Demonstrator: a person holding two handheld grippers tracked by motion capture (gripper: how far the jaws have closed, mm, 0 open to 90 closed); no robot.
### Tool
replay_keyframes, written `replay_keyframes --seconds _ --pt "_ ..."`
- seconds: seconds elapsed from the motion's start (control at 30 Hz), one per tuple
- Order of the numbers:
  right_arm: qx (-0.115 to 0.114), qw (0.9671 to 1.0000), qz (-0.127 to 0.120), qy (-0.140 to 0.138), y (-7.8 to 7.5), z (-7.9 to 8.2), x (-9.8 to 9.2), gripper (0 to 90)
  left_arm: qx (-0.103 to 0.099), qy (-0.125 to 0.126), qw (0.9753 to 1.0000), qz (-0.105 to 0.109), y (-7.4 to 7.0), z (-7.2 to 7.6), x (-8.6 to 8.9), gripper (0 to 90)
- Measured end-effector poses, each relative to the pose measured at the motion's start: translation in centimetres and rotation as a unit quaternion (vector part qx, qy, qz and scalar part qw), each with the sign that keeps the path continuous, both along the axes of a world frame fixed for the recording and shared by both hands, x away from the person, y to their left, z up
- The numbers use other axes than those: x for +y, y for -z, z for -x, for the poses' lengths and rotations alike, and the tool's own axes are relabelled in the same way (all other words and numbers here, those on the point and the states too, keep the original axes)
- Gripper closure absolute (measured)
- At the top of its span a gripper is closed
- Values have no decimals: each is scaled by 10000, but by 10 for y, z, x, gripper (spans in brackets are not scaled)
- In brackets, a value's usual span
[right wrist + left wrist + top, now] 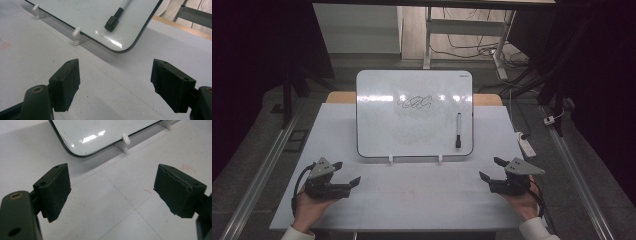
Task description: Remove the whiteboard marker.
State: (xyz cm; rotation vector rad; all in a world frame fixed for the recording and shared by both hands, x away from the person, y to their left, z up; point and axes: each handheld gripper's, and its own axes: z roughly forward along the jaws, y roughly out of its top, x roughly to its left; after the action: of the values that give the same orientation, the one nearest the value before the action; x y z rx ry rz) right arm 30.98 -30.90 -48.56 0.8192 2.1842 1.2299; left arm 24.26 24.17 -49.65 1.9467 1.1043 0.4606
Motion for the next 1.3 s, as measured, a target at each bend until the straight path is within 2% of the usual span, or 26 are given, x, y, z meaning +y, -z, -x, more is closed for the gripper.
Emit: replay_keyframes --seconds 0.3,0.47,0.73,0.9,1.07,1.1,1.13,1.3 --pt "-39 9999 77 131 -3 2 4 253 57 57 9999 -63 6 -5 -3 147" --pt "35 9998 83 186 -4 0 7 255 50 44 9999 -101 5 -9 -4 150" --pt "-5 9998 105 178 -21 -8 25 261 81 34 9999 -73 6 -10 -3 151" --pt "17 9993 150 344 -40 -27 47 274 81 61 9997 -217 8 -9 -6 152" --pt "232 9974 212 653 -57 -57 71 307 75 152 9995 -275 8 -7 -7 152" --pt "232 9974 212 653 -57 -57 71 307 71 156 9995 -269 8 -7 -7 152" --pt "242 9959 299 816 -62 -70 83 327 66 175 9995 -269 8 -6 -8 152" --pt "272 9927 388 1107 -65 -92 103 383 19 220 9993 -292 8 -4 -9 152"
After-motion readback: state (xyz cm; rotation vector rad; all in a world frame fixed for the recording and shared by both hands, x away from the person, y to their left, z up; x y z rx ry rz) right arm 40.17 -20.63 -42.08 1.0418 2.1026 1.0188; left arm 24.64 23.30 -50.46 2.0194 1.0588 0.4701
